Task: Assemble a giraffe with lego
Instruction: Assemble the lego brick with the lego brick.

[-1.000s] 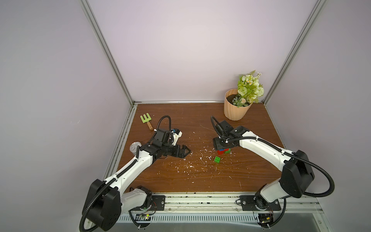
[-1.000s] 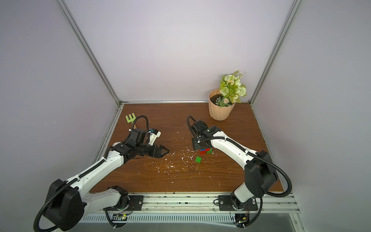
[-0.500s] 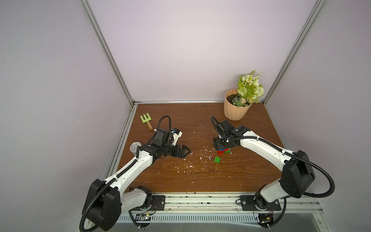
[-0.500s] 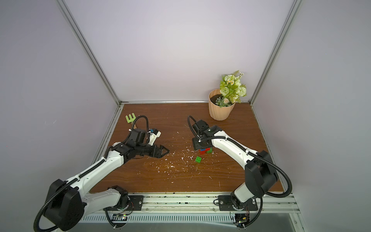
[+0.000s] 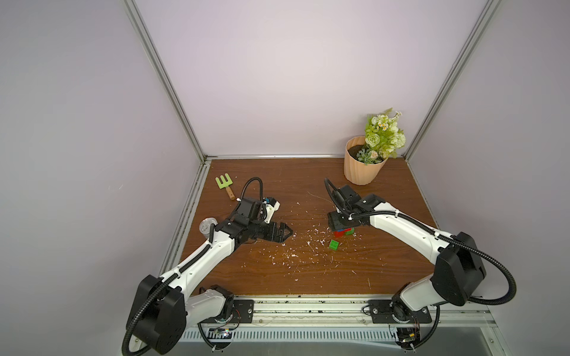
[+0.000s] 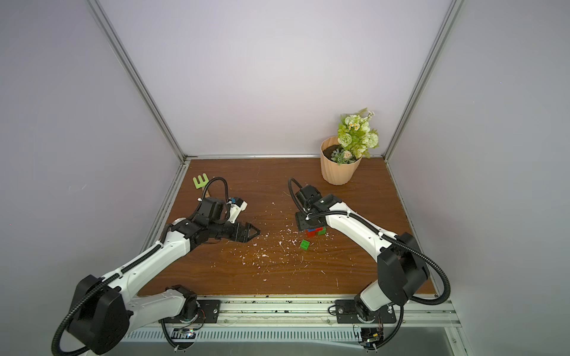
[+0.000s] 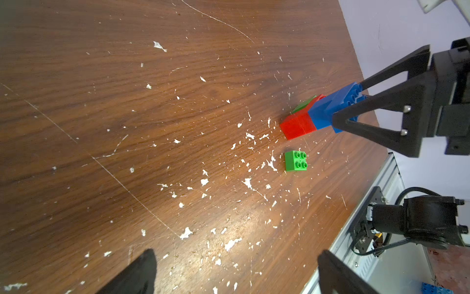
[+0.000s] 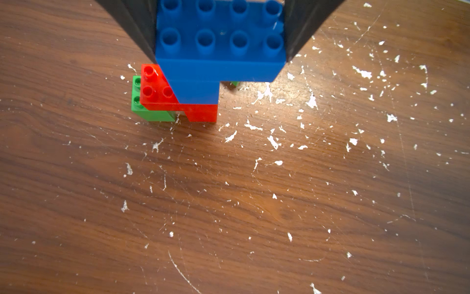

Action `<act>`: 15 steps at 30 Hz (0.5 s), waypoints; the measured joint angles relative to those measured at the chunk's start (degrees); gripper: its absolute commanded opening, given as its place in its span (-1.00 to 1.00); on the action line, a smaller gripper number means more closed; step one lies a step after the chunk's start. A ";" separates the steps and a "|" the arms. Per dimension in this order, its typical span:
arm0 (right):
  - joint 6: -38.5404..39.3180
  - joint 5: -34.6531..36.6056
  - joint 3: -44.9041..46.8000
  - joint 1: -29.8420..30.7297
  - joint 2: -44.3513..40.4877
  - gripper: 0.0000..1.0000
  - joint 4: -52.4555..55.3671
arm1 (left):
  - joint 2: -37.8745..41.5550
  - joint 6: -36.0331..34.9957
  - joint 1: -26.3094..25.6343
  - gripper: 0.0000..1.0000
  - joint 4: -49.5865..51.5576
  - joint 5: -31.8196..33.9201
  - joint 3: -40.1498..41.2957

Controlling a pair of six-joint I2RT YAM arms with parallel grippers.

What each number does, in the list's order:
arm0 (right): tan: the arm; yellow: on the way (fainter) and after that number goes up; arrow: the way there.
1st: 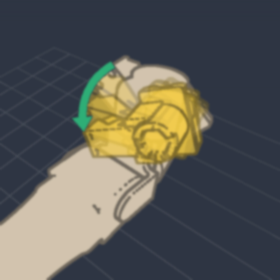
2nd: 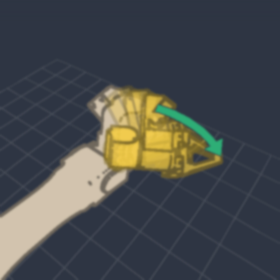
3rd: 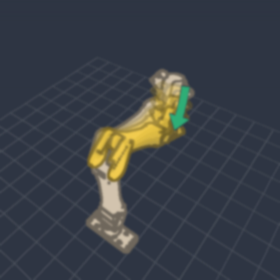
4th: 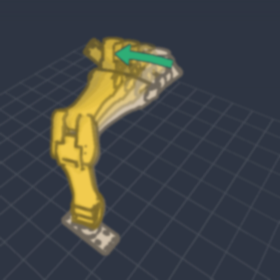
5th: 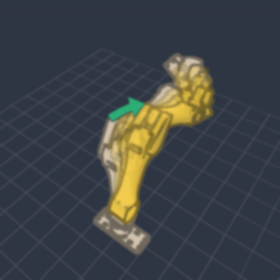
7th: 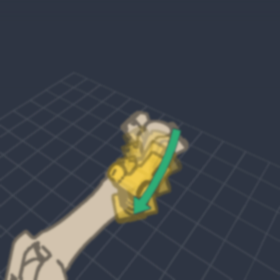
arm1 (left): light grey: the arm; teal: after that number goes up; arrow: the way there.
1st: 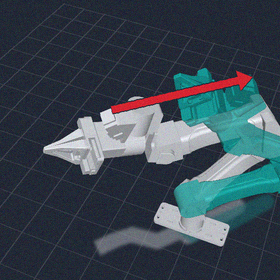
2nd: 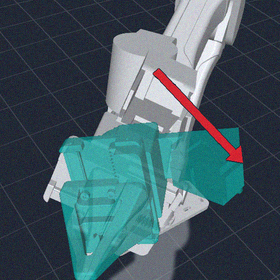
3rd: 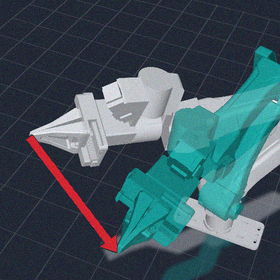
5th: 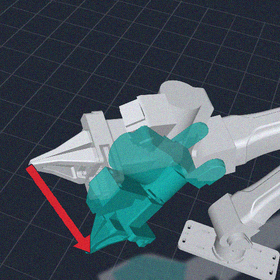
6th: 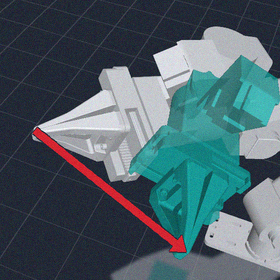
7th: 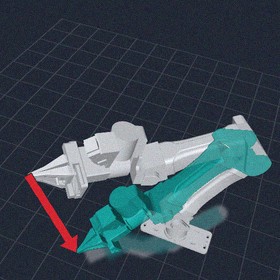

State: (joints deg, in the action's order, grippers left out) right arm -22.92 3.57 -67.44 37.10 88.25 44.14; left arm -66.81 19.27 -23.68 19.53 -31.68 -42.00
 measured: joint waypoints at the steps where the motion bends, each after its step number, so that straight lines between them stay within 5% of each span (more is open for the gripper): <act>1: 0.00 0.00 -0.24 0.00 0.00 0.05 0.20 | 0.00 0.00 0.00 0.99 0.00 0.00 0.00; 9: -0.07 -0.50 -1.51 -0.11 0.26 0.16 0.68 | 0.00 0.00 0.00 0.99 0.00 0.00 0.00; 15: -0.35 -0.63 -1.77 -0.39 0.20 0.43 1.07 | 0.00 0.00 0.00 0.99 0.00 0.02 0.00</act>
State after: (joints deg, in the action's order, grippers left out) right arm -23.27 2.94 -69.21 36.71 88.44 45.21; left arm -66.81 19.27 -23.68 19.53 -31.66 -42.00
